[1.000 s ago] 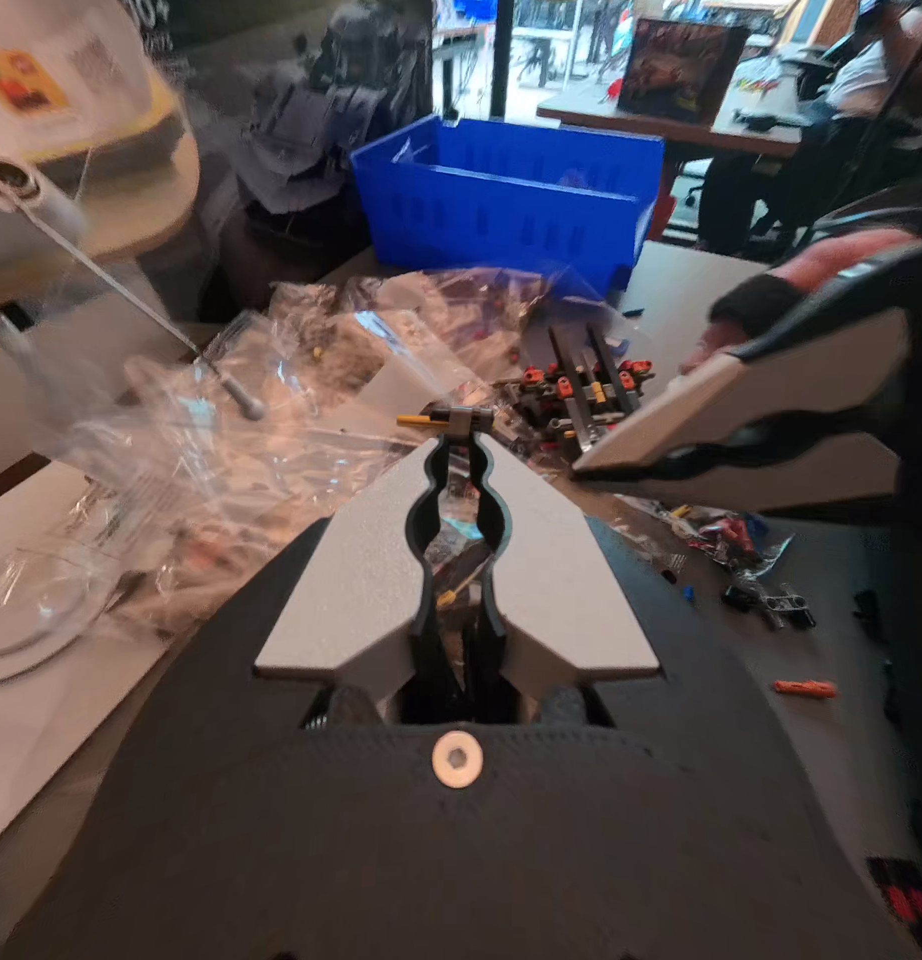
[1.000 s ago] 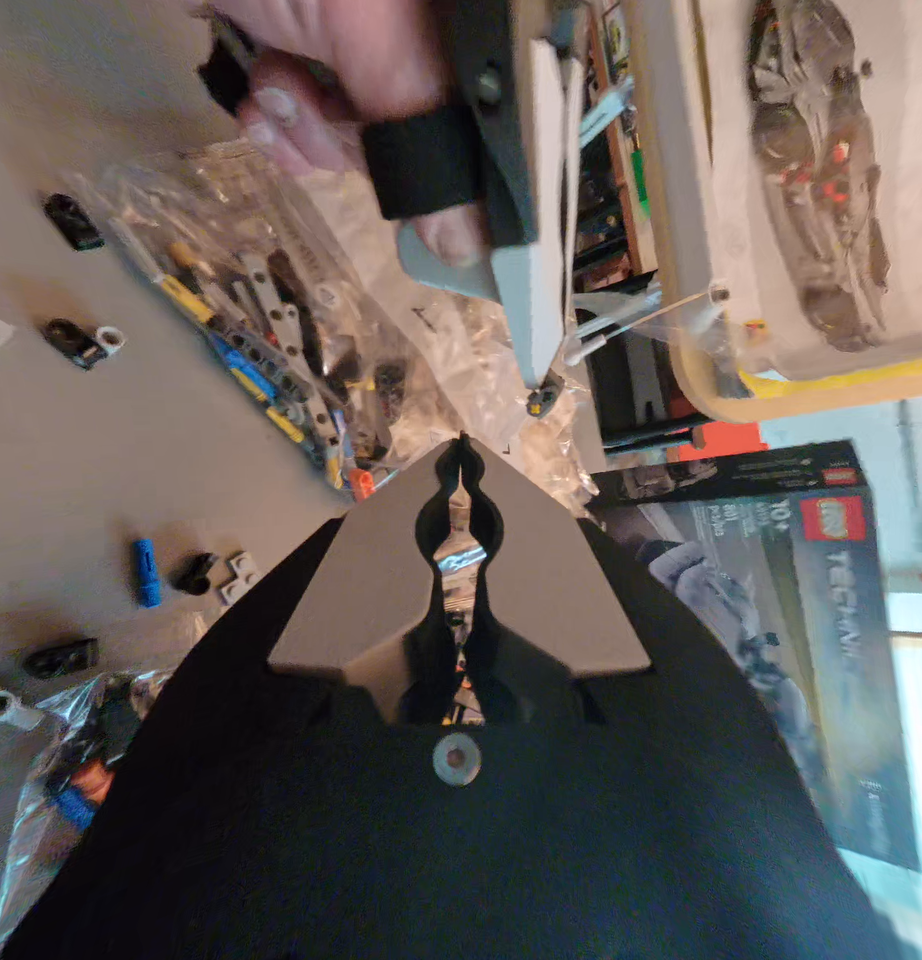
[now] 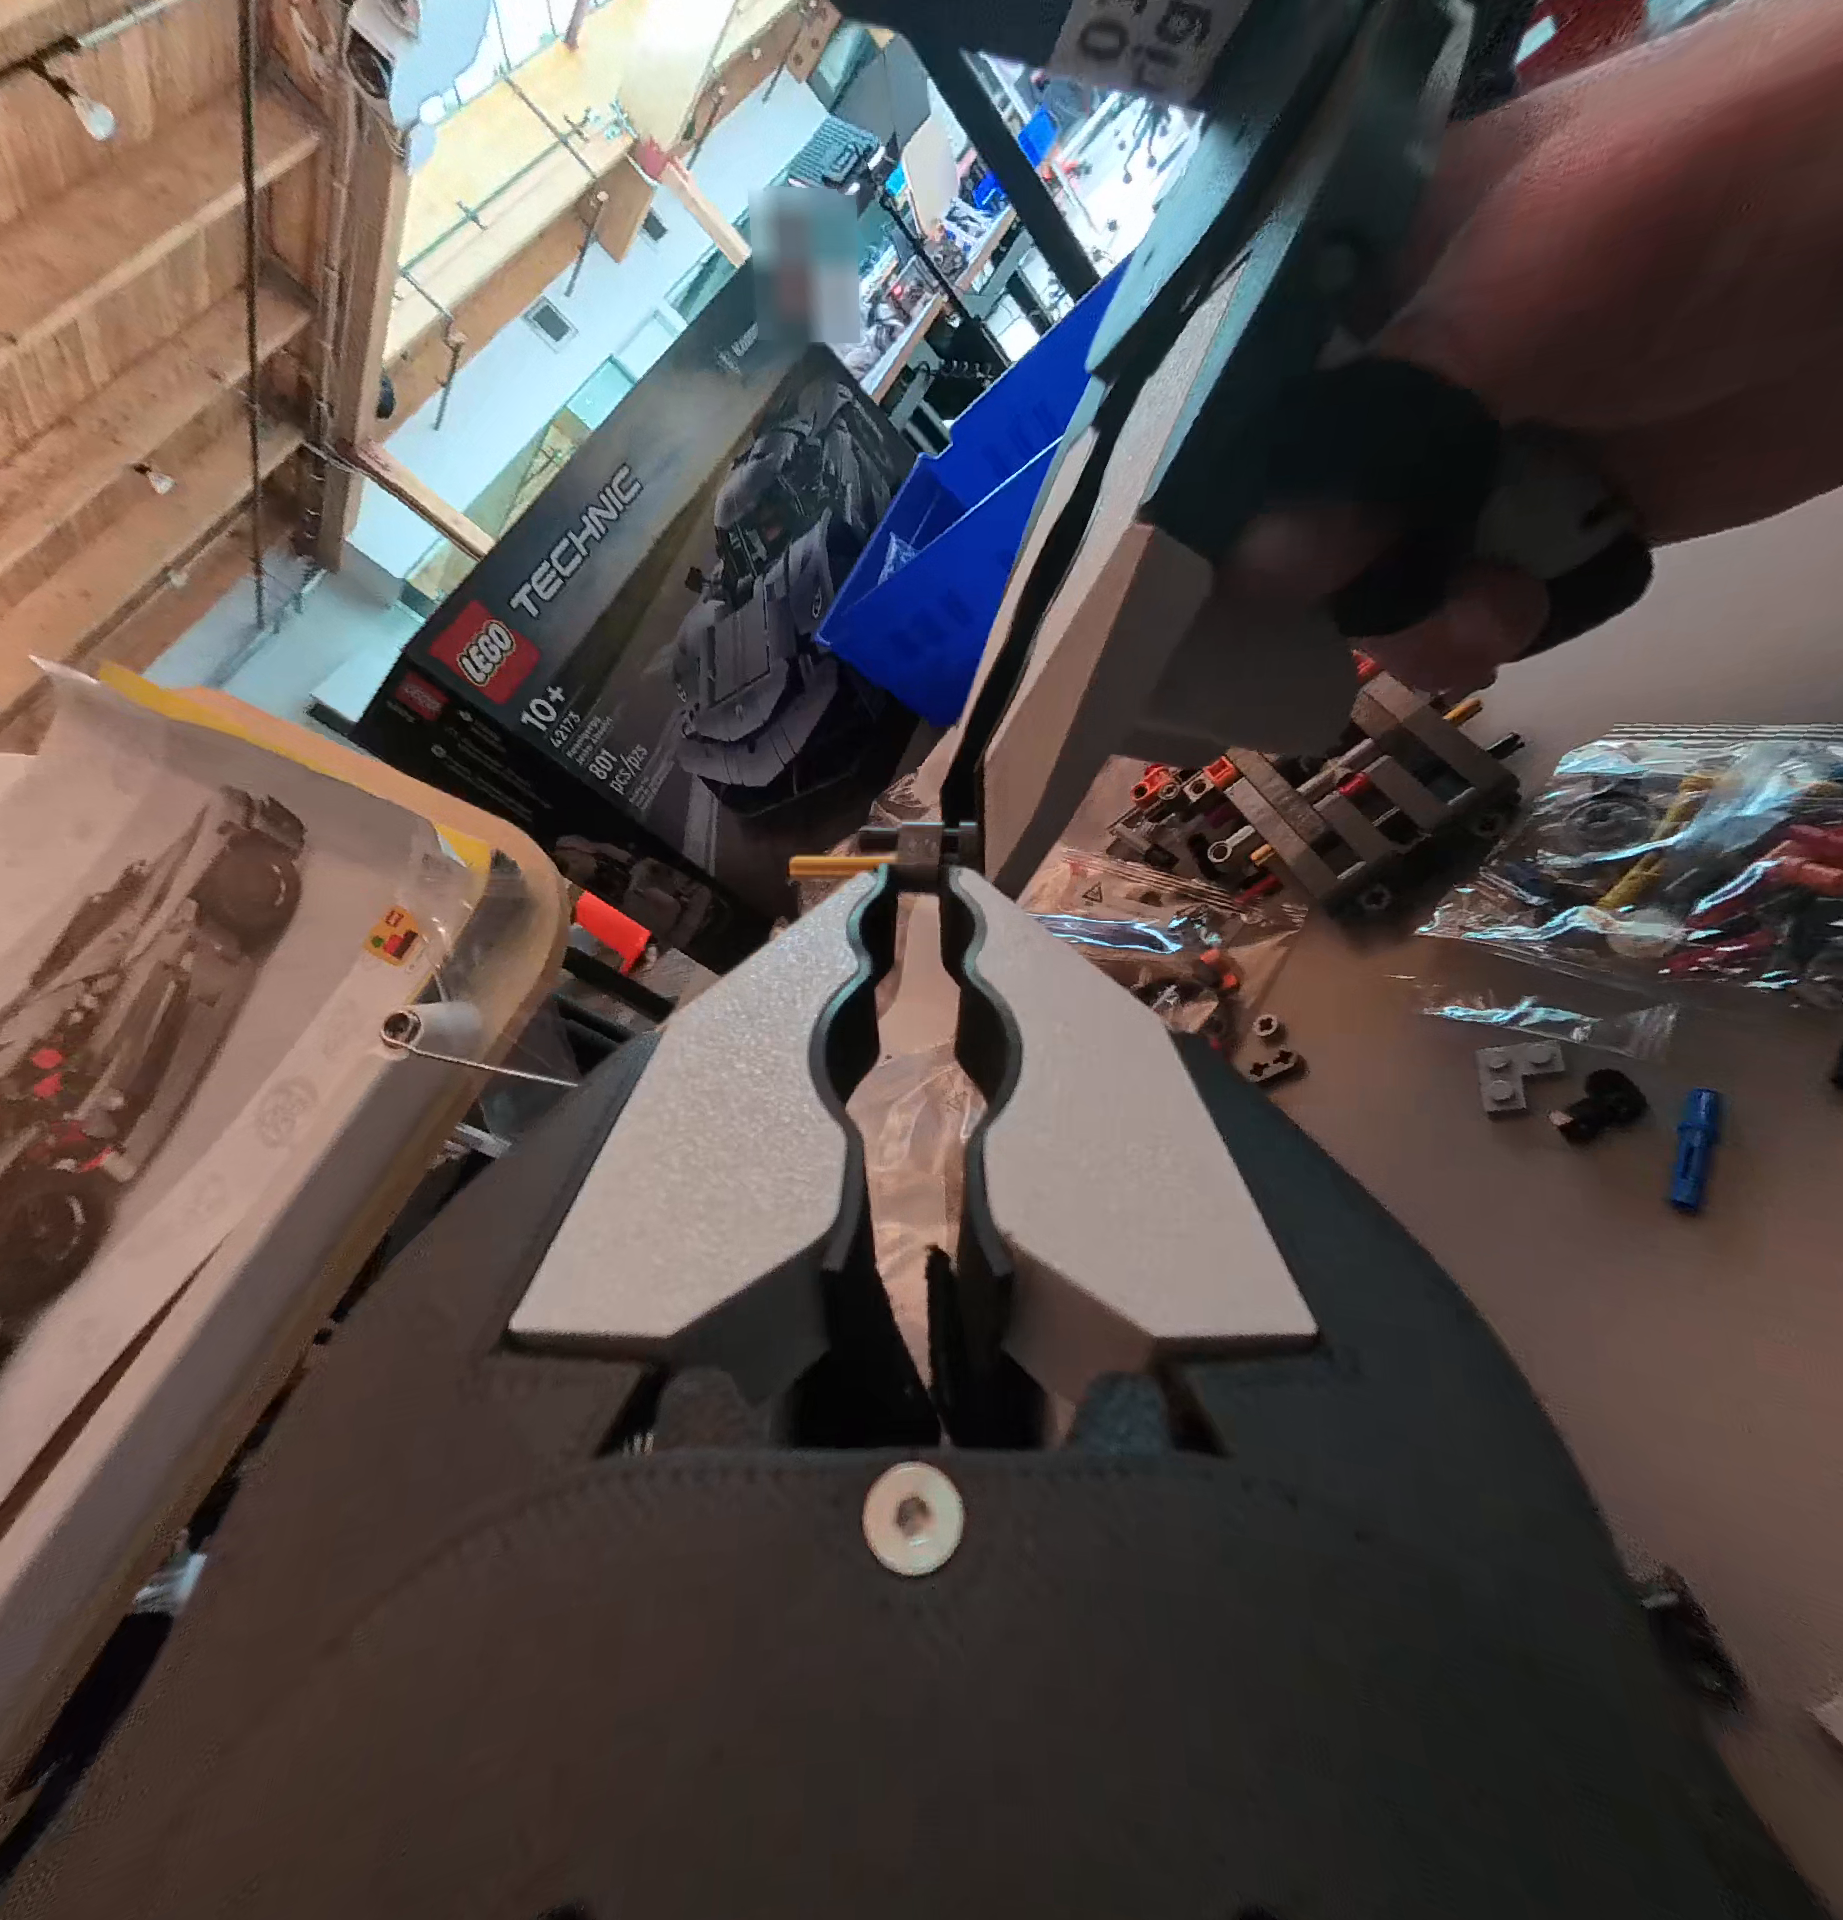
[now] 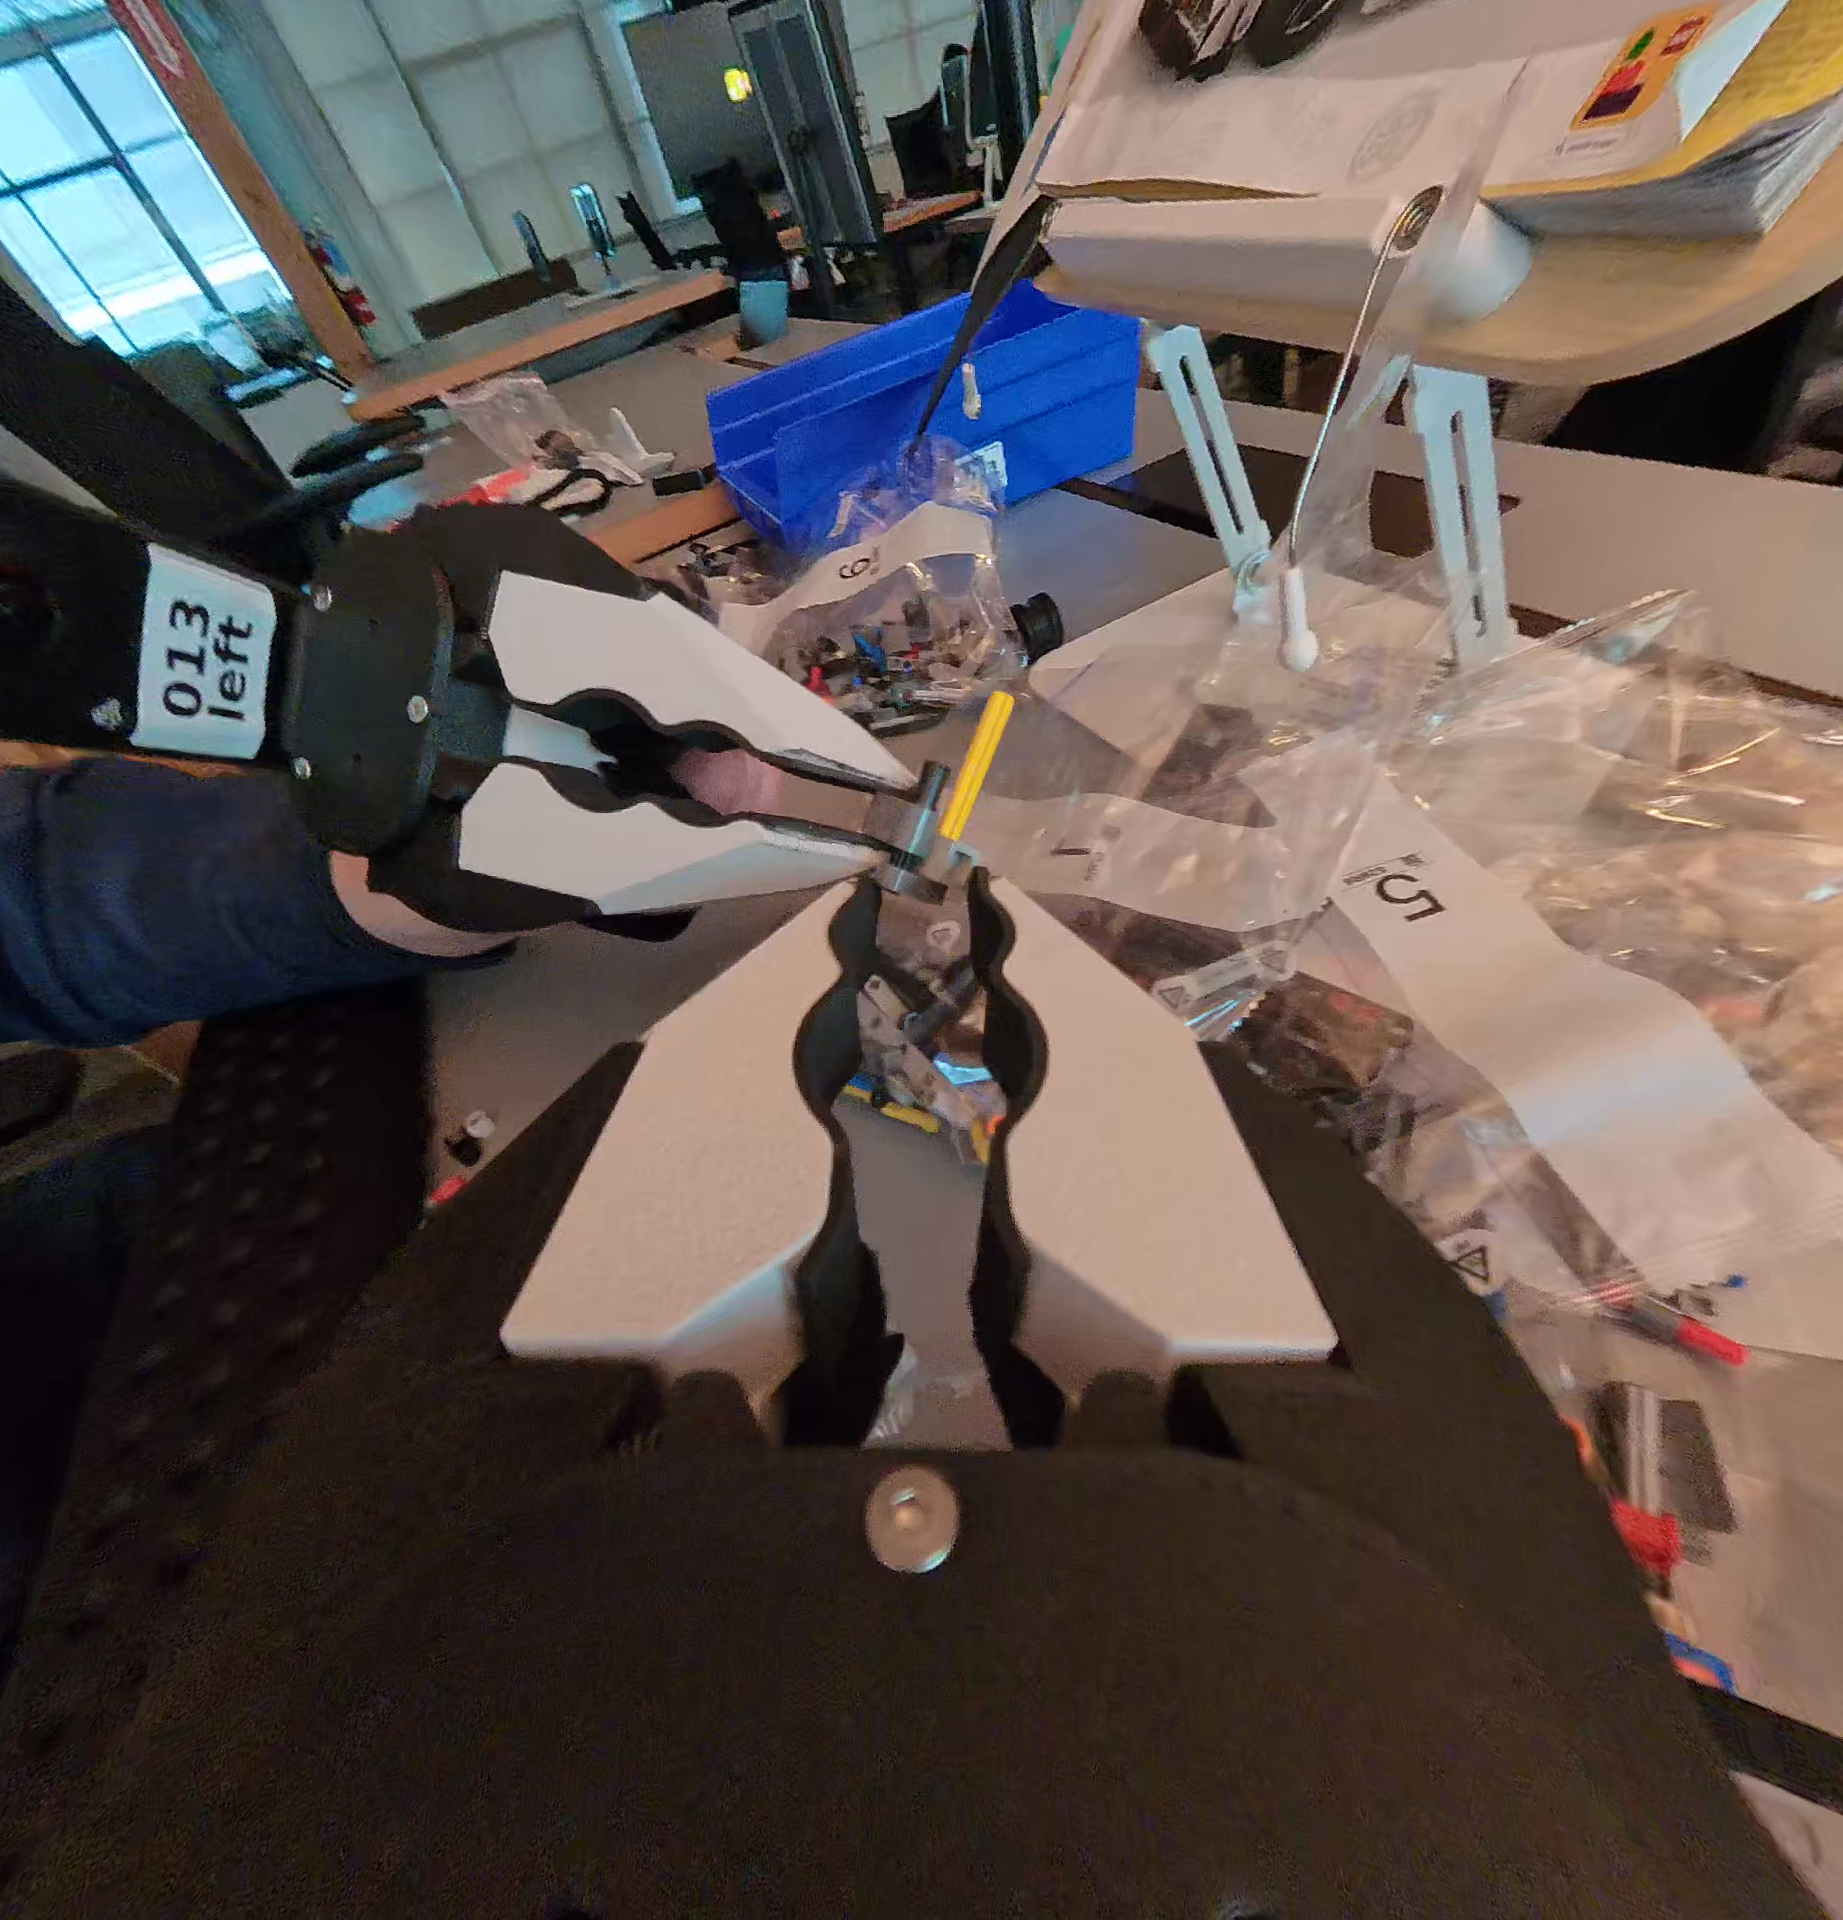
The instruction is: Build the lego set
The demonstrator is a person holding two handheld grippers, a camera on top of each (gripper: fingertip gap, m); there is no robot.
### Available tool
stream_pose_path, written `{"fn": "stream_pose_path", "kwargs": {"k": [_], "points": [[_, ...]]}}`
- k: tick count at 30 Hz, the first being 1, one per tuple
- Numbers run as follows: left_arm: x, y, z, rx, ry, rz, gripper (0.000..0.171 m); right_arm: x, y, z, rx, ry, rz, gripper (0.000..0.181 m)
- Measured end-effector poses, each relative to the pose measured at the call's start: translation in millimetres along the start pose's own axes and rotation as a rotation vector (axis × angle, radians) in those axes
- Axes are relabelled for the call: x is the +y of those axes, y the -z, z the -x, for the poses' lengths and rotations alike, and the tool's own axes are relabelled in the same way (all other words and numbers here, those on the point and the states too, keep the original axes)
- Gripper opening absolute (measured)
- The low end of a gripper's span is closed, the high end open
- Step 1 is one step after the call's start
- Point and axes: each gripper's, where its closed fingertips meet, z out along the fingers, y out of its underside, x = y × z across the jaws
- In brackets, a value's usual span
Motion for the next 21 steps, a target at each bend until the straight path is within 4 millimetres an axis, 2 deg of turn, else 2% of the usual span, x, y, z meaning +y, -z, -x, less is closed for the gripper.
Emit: {"fn": "stream_pose_path", "kwargs": {"k": [4, 9, 17, 21], "points": [[-1, 0, 0, -0.007, -0.017, -0.005, 0.006, 0, 1, 2, -0.049, -0.058, -0.012, 0.015], [-2, 0, -2, -0.010, -0.052, 0.007, 0.006, 2, 0, -1, 0.051, 0.092, 0.036, 0.014], [-3, 0, -6, 0.020, -0.059, -0.005, 0.006, 5, 1, 1, 0.004, 0.056, 0.055, 0.013], [1, 0, -10, 0.052, -0.080, 0.007, 0.006, 11, -1, -2, 0.064, 0.146, 0.110, 0.014]]}}
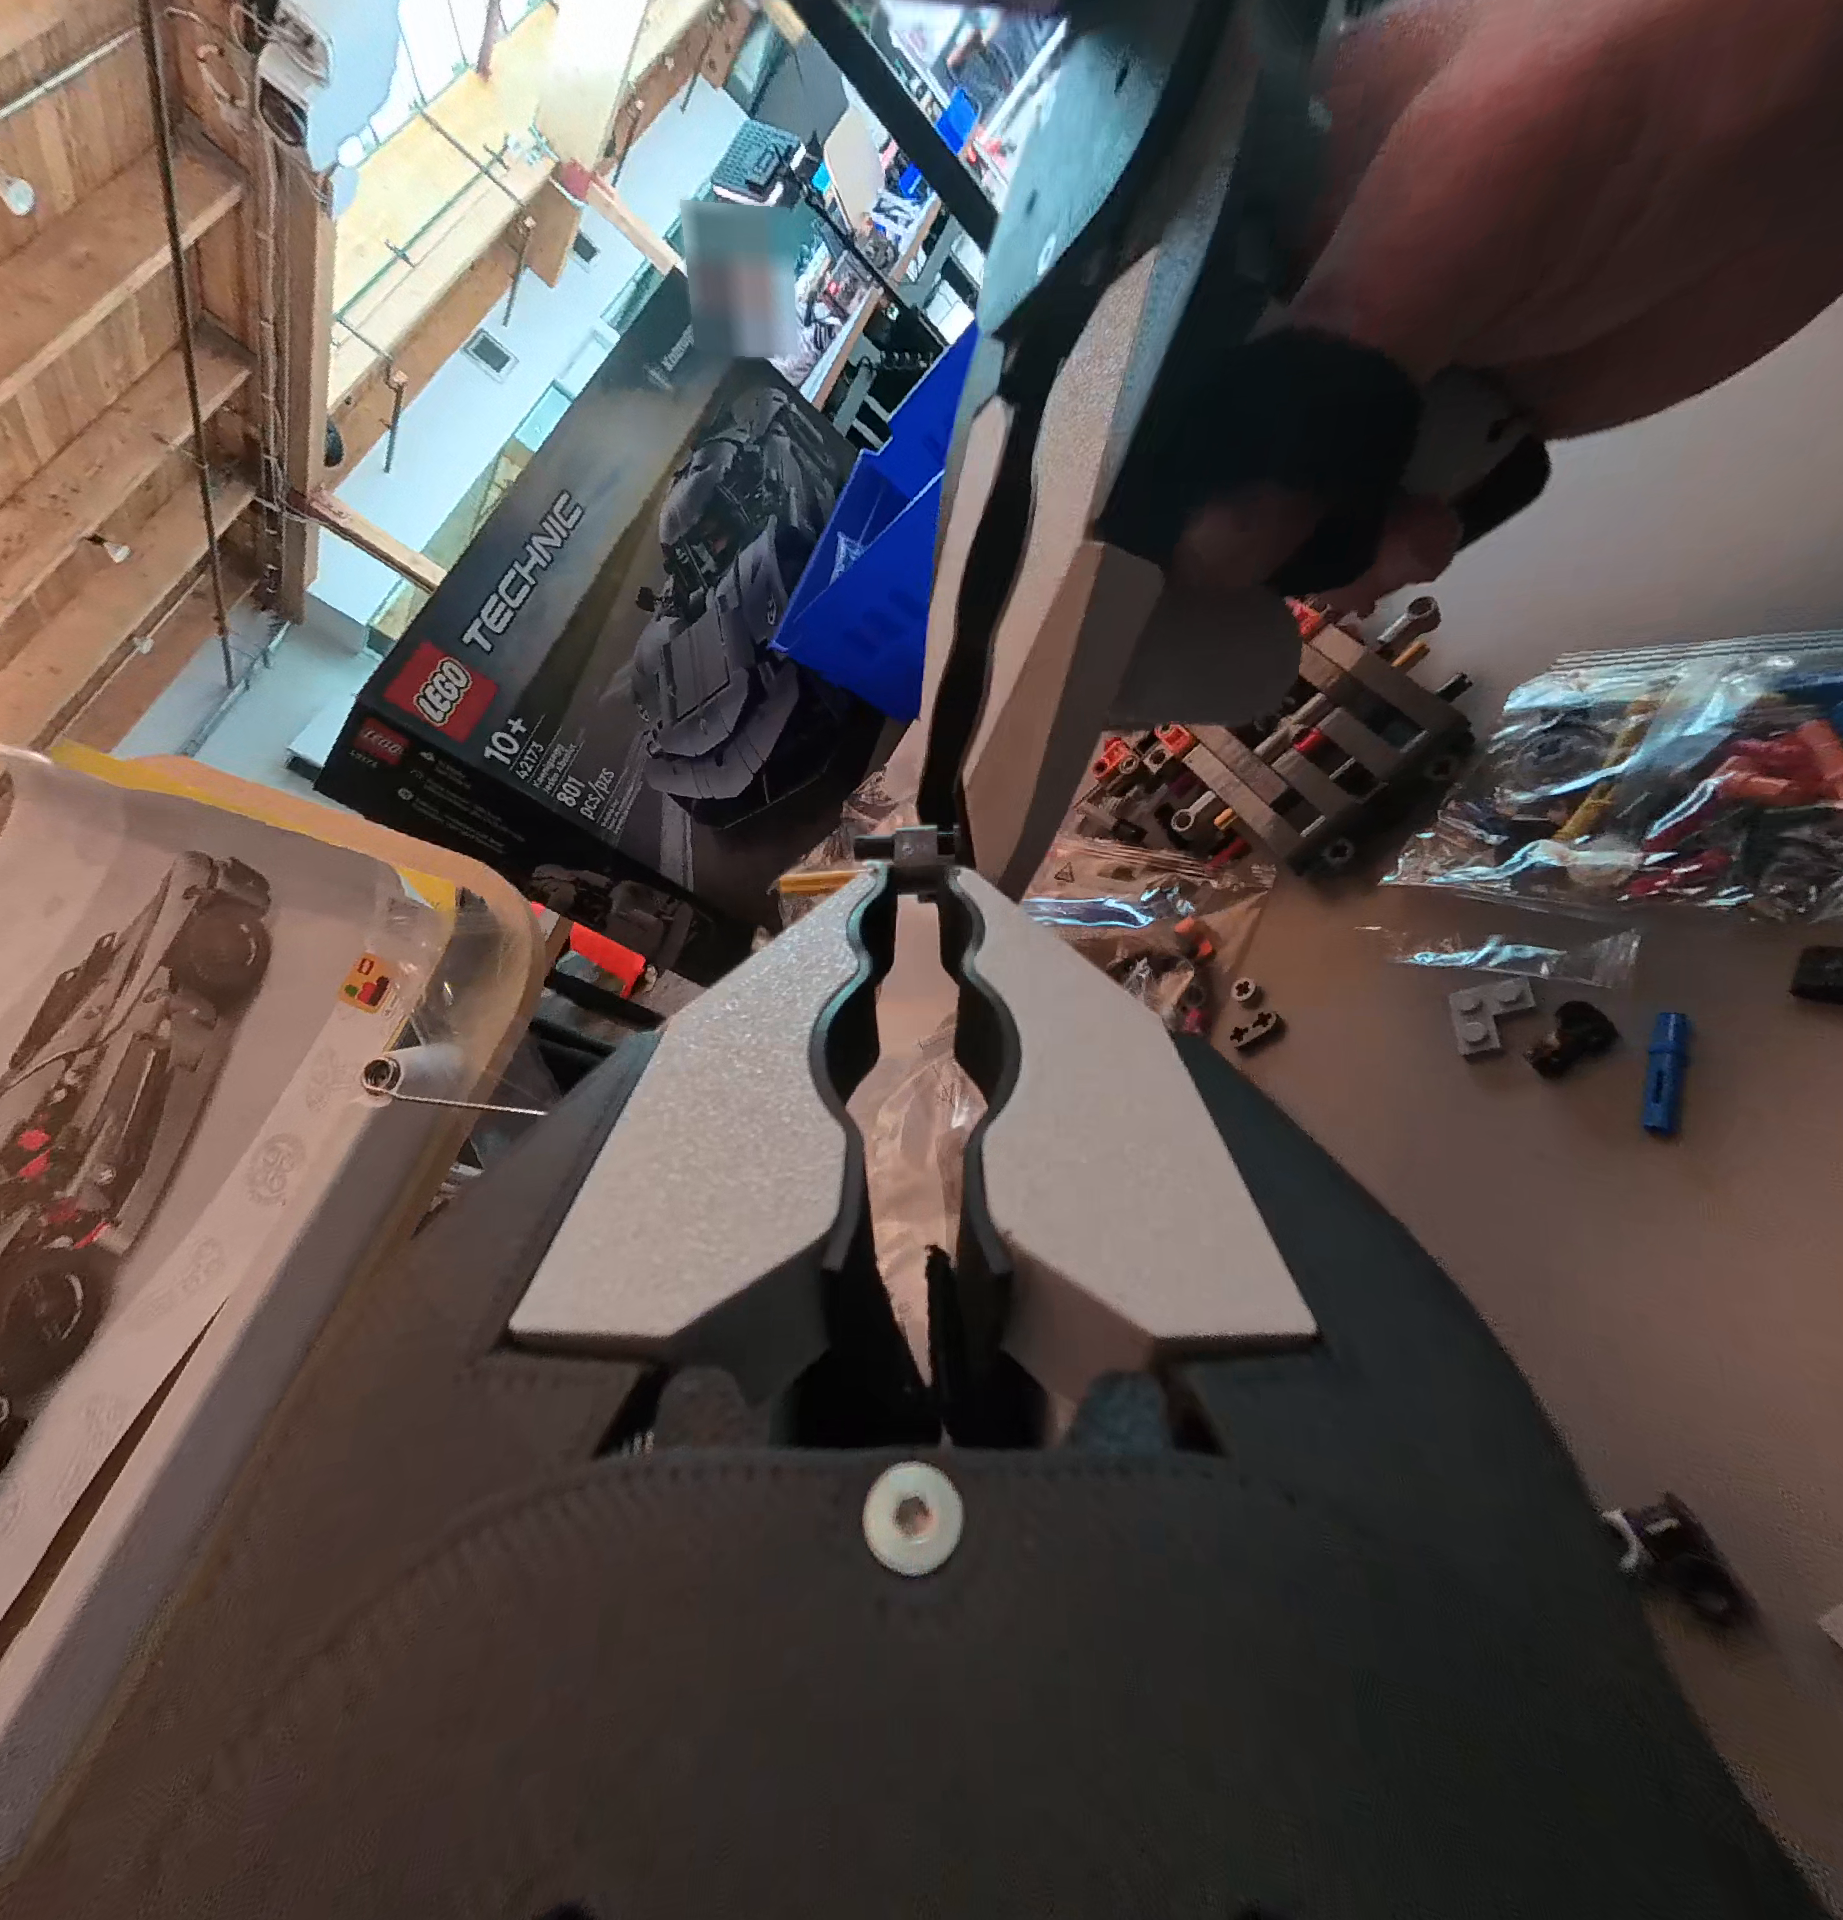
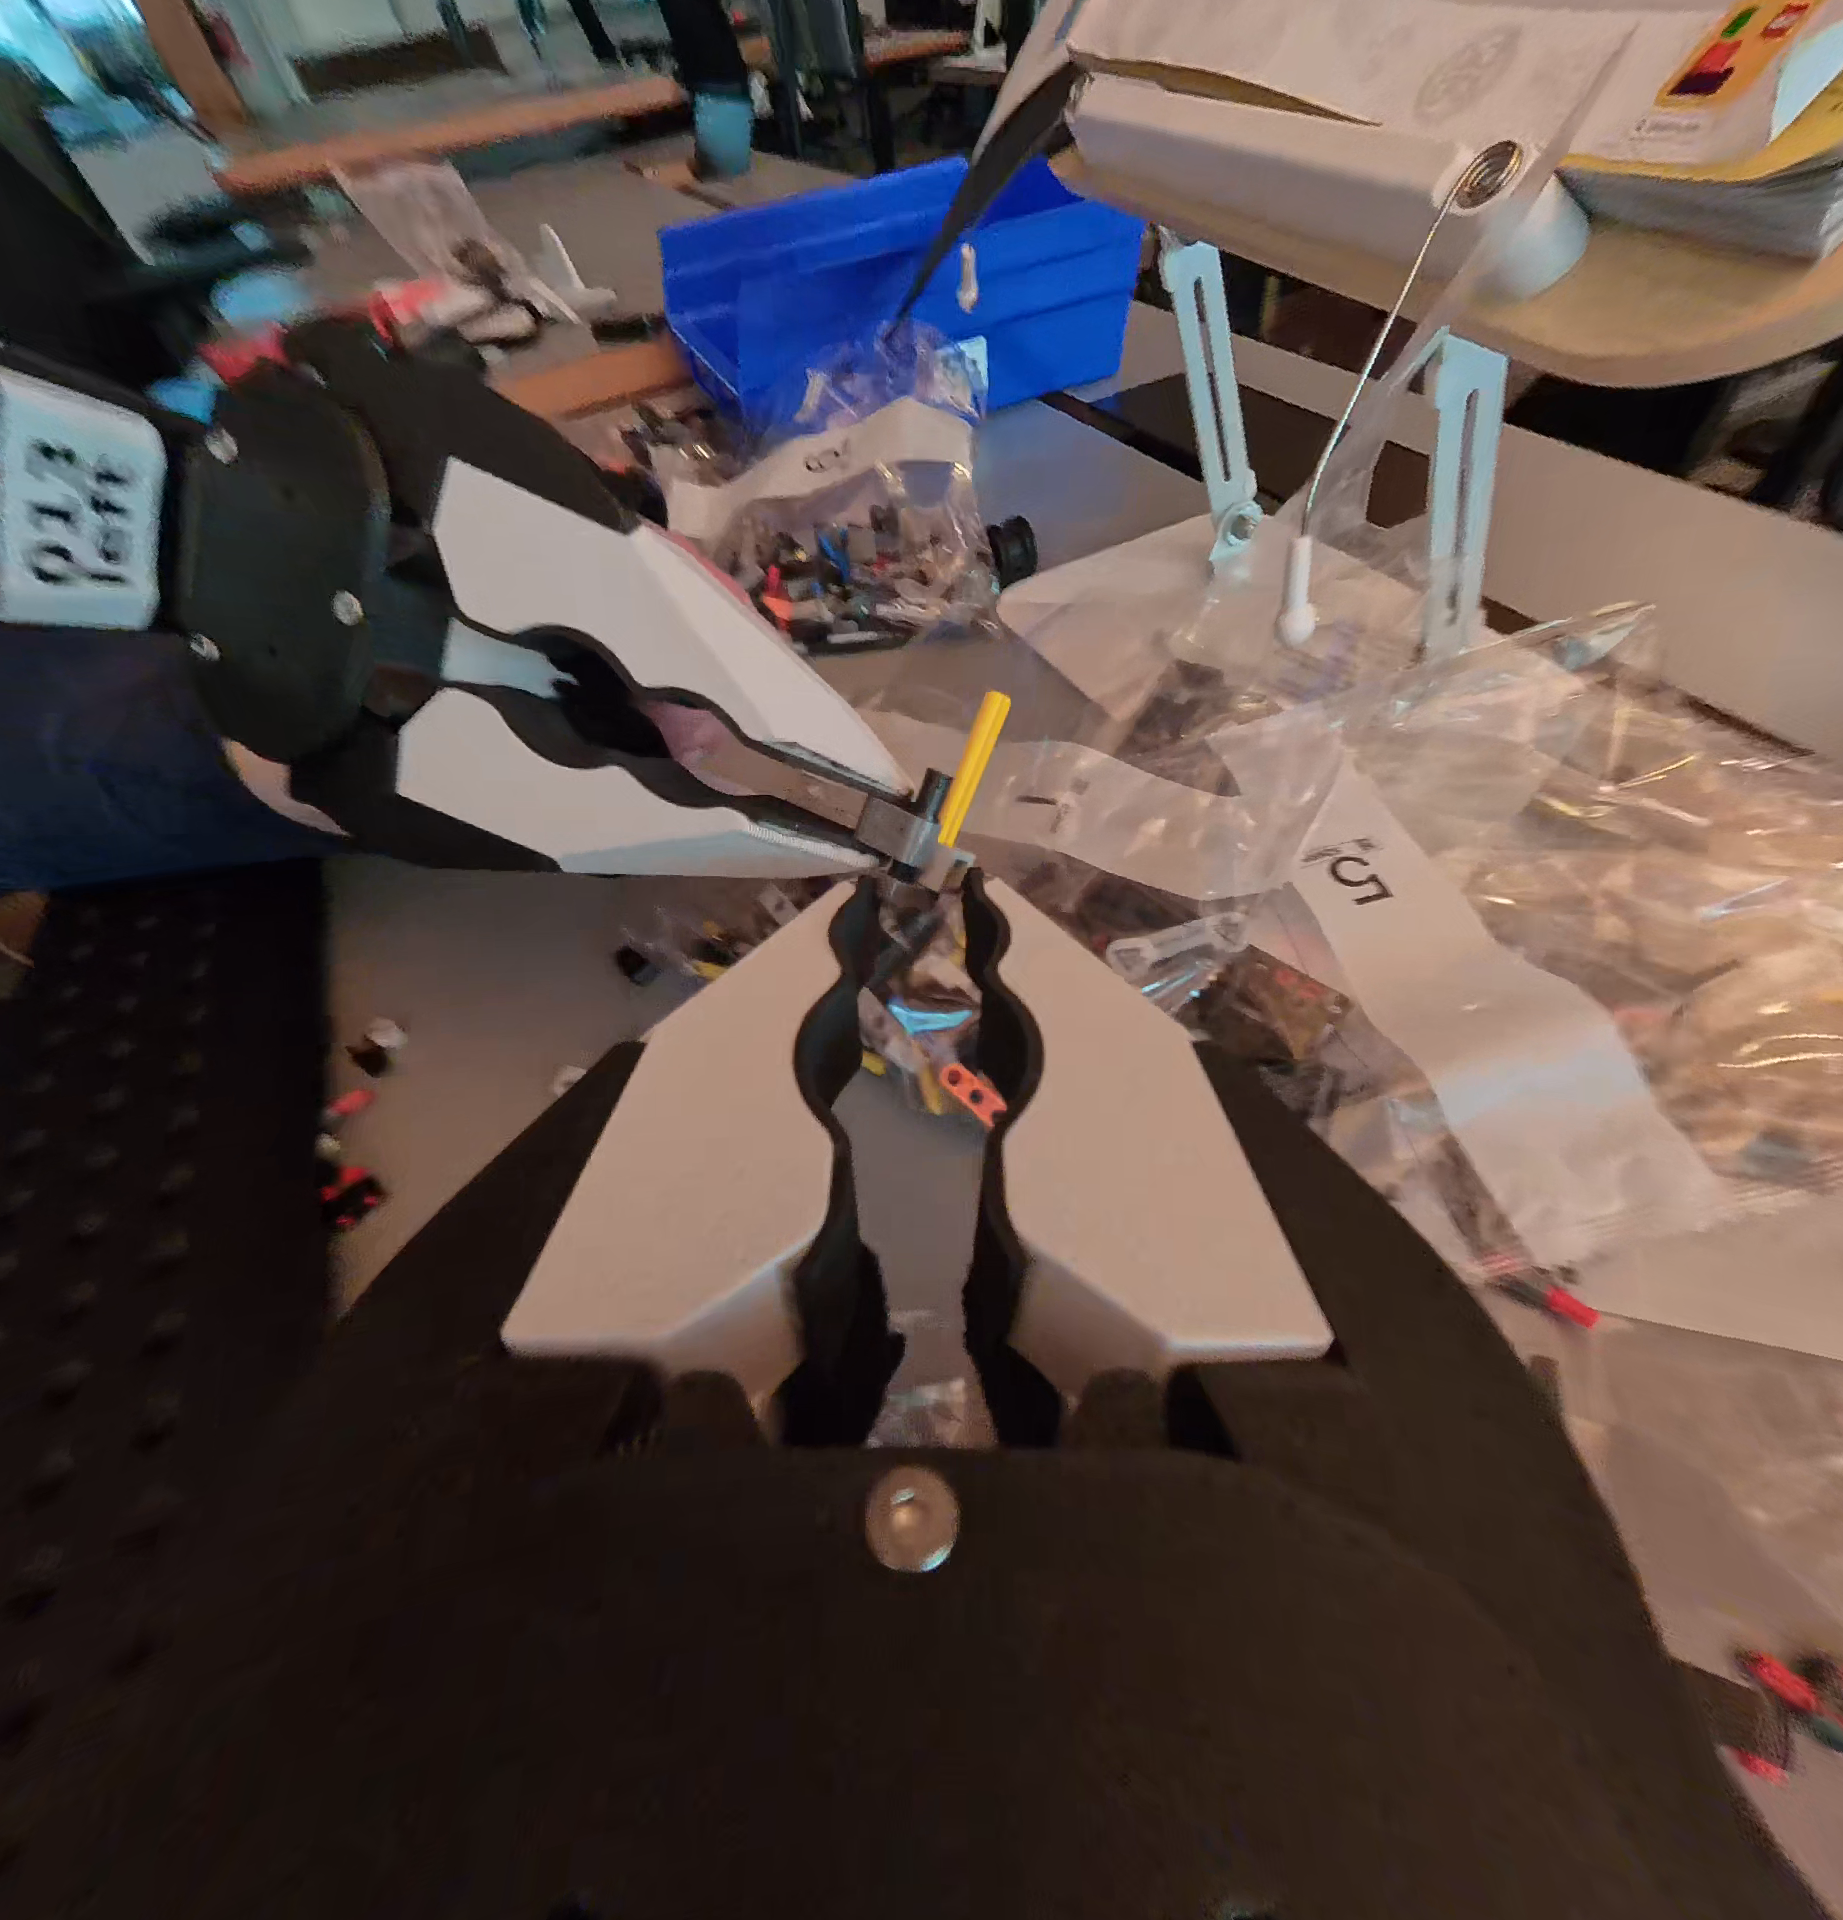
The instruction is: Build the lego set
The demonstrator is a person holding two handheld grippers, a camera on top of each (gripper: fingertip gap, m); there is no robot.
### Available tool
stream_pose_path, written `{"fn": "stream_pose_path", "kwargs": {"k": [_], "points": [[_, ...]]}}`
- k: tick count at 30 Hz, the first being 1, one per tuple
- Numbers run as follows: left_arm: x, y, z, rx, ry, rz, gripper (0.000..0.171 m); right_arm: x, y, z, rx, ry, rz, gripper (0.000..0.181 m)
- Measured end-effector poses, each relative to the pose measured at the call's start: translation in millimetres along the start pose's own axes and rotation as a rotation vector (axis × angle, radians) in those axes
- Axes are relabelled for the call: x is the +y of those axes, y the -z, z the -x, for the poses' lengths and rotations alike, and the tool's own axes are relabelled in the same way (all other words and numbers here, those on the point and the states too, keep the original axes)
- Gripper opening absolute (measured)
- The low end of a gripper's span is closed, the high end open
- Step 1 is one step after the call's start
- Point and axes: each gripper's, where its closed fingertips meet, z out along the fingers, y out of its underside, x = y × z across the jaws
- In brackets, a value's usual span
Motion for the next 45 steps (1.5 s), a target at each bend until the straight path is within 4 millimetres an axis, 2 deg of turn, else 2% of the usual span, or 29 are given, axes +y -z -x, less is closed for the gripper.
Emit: {"fn": "stream_pose_path", "kwargs": {"k": [4, 9, 13, 14, 16, 17, 18, 21, 24, 29, 45], "points": [[4, -3, -4, 0.000, -0.047, 0.037, 0.006, 8, -2, -4, 0.105, 0.142, 0.089, 0.011], [7, -6, -6, -0.020, -0.067, 0.094, 0.006, 14, -4, -7, 0.130, 0.142, 0.130, 0.008], [11, -9, -4, -0.023, 0.004, 0.123, 0.006, 16, -3, -14, 0.276, 0.286, 0.206, 0.006], [12, -9, 1, -0.043, 0.042, 0.129, 0.006, 19, -3, -15, 0.299, 0.322, 0.237, 0.000], [18, -3, 25, -0.101, 0.132, 0.133, 0.005, 29, -11, -7, 0.288, 0.390, 0.294, 0.000], [17, -1, 30, -0.079, 0.211, 0.103, 0.006, 26, -13, -6, 0.304, 0.417, 0.286, 0.000], [19, 1, 31, -0.068, 0.245, 0.091, 0.006, 21, -12, -6, 0.311, 0.420, 0.269, 0.000], [21, -1, 22, -0.056, 0.200, 0.103, 0.006, 10, -3, -14, 0.319, 0.334, 0.182, 0.000], [19, -5, 17, -0.043, 0.188, 0.106, 0.006, -5, 6, -16, 0.348, 0.331, 0.092, 0.001], [17, -7, 11, 0.002, 0.278, 0.084, 0.006, 1, -2, -15, 0.370, 0.406, 0.138, 0.008], [16, -10, 0, 0.124, 0.494, 0.042, 0.006, 4, -2, -17, 0.335, 0.339, 0.134, 0.011]]}}
